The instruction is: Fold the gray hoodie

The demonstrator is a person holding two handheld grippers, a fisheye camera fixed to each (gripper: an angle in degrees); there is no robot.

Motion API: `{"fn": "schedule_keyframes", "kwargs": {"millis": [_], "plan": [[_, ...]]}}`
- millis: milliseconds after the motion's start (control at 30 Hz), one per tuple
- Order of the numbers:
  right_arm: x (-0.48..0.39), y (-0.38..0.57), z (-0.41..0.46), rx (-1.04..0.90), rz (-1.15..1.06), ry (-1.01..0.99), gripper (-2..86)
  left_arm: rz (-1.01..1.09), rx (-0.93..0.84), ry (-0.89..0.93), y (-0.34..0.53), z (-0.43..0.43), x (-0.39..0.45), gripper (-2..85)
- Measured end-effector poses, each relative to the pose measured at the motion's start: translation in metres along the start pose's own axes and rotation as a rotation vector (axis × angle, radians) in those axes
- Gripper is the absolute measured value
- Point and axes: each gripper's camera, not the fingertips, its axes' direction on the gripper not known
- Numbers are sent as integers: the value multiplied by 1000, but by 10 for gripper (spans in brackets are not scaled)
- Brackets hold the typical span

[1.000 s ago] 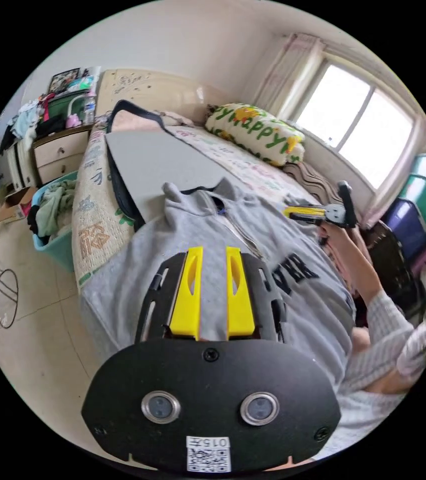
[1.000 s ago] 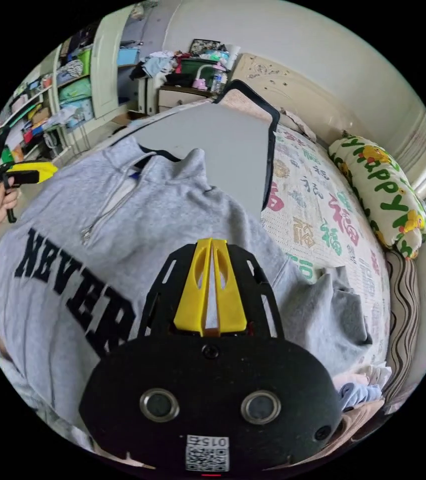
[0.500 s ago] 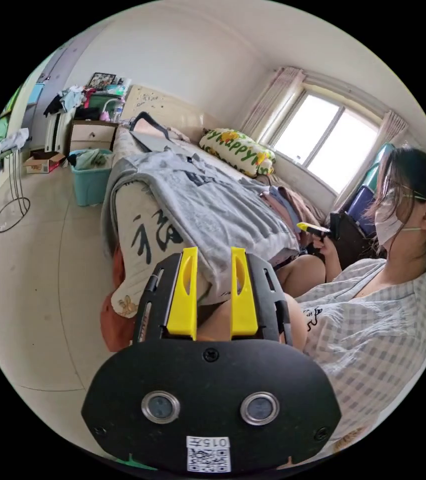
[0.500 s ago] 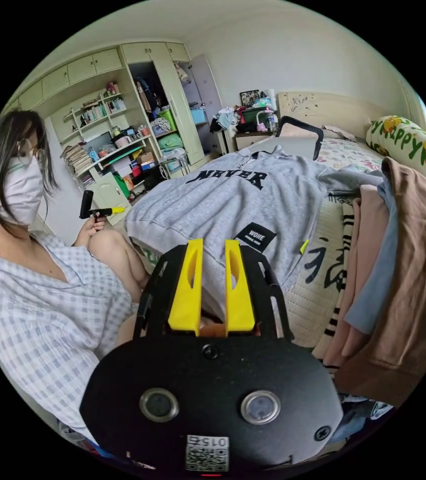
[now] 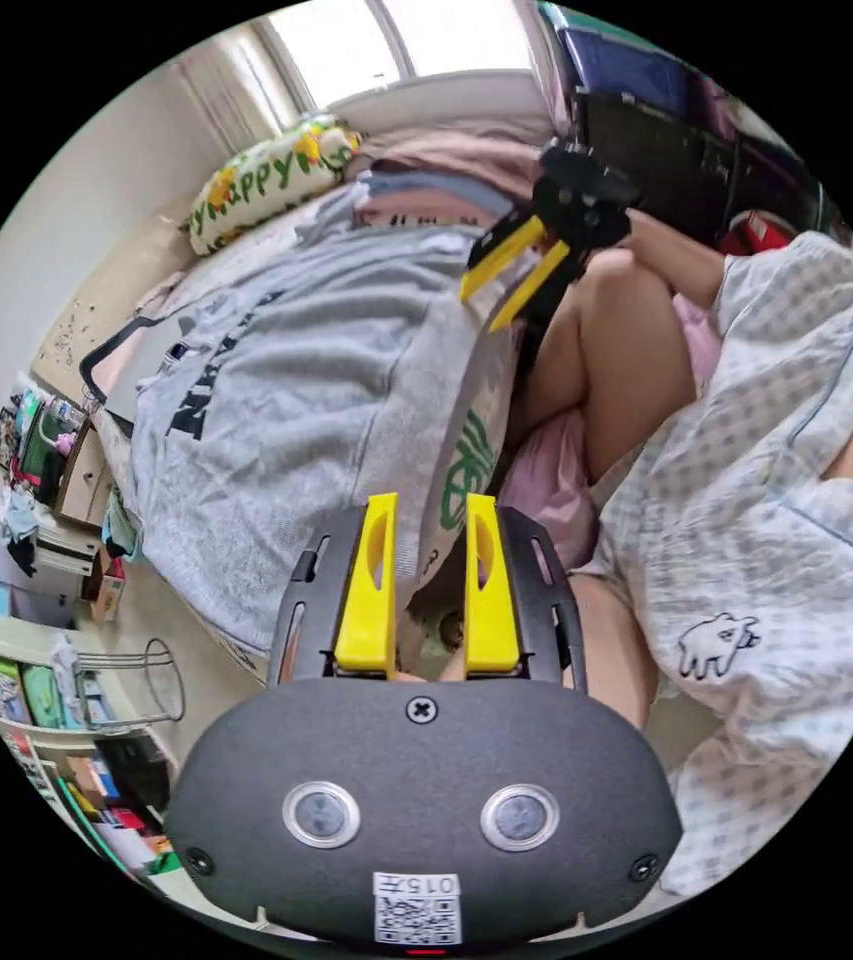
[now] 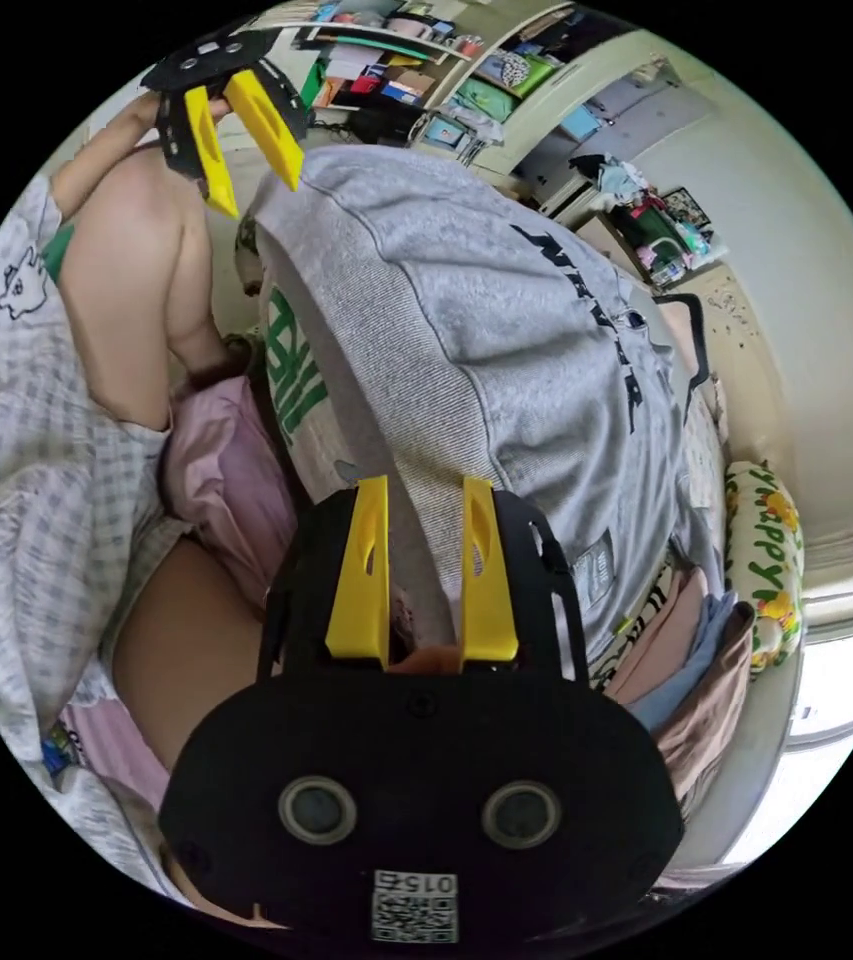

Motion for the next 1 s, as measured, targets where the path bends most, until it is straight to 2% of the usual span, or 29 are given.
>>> {"fn": "schedule_keyframes", "kwargs": {"millis": [33, 100, 133, 300, 467, 600, 667, 767, 900, 1000], "plan": [[-8, 5, -2, 10, -6, 41, 77, 6, -89, -8, -8, 21, 4, 85], [-15, 13, -5, 18, -5, 56, 47, 16, -153, -86, -12, 31, 14, 51], [-17, 19, -6, 16, 4, 68, 8, 4, -128, -144, -12, 28, 21, 28], [-21, 39, -14, 62, 58, -12, -8, -59, -105, -147, -15, 22, 34, 1], [-29, 56, -26, 119, 103, -8, -10, -78, -71, -199, -22, 14, 56, 1], [-27, 78, -44, 231, 175, -75, -10, -124, 65, -193, -24, -2, 70, 24], [-24, 86, -49, 273, 215, -96, -10, -90, 113, -227, -33, -5, 84, 80], [-21, 95, -56, 317, 261, -122, -10, 6, 71, -231, -60, 7, 112, 96], [-26, 103, -62, 339, 278, -118, -10, 110, -57, -392, -83, 37, 138, 70], [-31, 108, -64, 334, 270, -104, -10, 100, -54, -380, -86, 37, 140, 26]]}}
